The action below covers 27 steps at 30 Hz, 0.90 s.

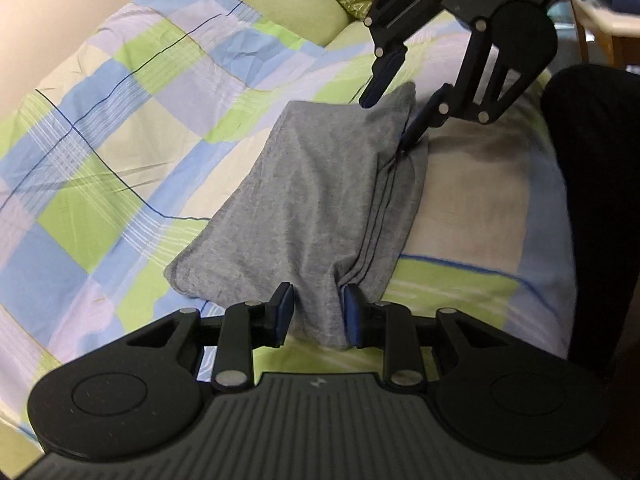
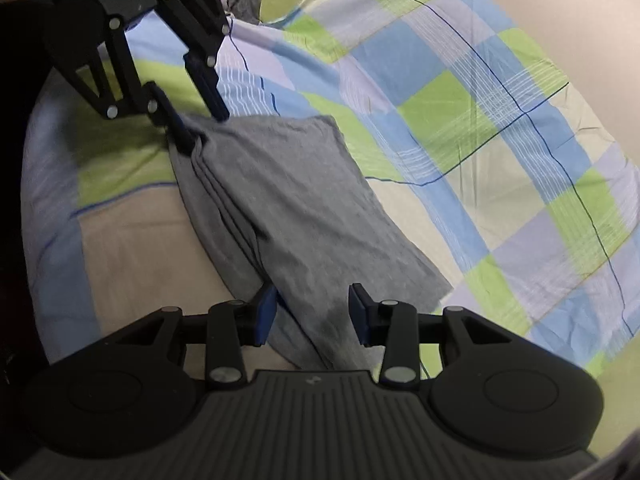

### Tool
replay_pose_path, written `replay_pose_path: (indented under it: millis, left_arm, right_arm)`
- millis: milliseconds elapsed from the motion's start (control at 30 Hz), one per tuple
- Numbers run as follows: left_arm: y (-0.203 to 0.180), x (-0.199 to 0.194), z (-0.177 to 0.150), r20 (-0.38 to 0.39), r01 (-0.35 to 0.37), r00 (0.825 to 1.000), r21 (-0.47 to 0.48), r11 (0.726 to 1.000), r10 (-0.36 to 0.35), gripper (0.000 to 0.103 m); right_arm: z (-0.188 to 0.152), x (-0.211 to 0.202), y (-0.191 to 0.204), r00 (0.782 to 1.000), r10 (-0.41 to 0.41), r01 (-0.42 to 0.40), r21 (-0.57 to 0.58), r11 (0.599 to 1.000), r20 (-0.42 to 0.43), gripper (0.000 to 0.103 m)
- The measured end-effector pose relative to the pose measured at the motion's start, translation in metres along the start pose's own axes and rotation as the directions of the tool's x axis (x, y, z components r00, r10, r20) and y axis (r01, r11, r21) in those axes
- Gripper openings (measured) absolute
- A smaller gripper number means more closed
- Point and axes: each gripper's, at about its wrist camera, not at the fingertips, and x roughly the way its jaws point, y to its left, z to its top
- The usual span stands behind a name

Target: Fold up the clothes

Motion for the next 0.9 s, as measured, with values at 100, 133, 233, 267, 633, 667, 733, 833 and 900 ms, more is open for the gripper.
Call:
replay_pose_path:
  millis: [100, 133, 233, 267, 633, 667, 733, 833, 900]
  left_arm:
    - [-0.009, 0.003, -0.004, -0.007, -0.036, 0.999, 0.083, 0.996, 0.037, 0.034]
    - [-0.012, 0.004, -0.004, -0.008, -0.049, 0.999, 0.107, 0.993, 0.050, 0.034]
    - [-0.016, 0.004, -0.005, -0.006, -0.064, 0.998, 0.152, 0.986, 0.066, 0.033]
    - [-0.020, 0.004, -0.006, -0.006, -0.071, 0.997, 0.184, 0.980, 0.073, 0.032]
    - [-0.039, 0.014, -0.005, 0.002, -0.154, 0.987, 0.307, 0.939, 0.161, 0.005]
    - [-0.038, 0.012, -0.006, 0.003, -0.149, 0.988, 0.297, 0.943, 0.155, 0.004]
    - [-0.034, 0.008, -0.007, 0.004, -0.136, 0.990, 0.267, 0.954, 0.140, 0.003]
    - [-0.028, -0.003, -0.008, 0.013, -0.126, 0.992, 0.230, 0.965, 0.127, 0.003]
    - [-0.026, -0.010, -0.010, 0.014, -0.120, 0.993, 0.227, 0.966, 0.120, 0.003]
  right_arm:
    - [-0.003, 0.009, 0.008, 0.999, 0.007, -0.009, -0.072, 0.997, -0.032, 0.037]
    - [-0.004, 0.011, 0.010, 0.999, -0.006, 0.003, -0.095, 0.996, -0.038, 0.037]
    - [-0.007, 0.015, 0.008, 0.998, -0.046, 0.039, -0.125, 0.991, -0.053, 0.037]
    - [-0.010, 0.016, 0.007, 0.996, -0.061, 0.052, -0.139, 0.989, -0.065, 0.037]
    - [-0.013, 0.023, 0.019, 0.992, -0.116, 0.101, -0.230, 0.968, -0.052, 0.032]
    - [-0.014, 0.024, 0.020, 0.991, -0.121, 0.104, -0.235, 0.966, -0.057, 0.022]
    - [-0.016, 0.025, 0.019, 0.990, -0.122, 0.103, -0.234, 0.967, -0.072, 0.008]
    - [-0.019, 0.018, 0.014, 0.992, -0.108, 0.094, -0.186, 0.978, -0.064, 0.006]
    - [-0.018, 0.011, 0.015, 0.992, -0.111, 0.100, -0.179, 0.979, -0.055, 0.006]
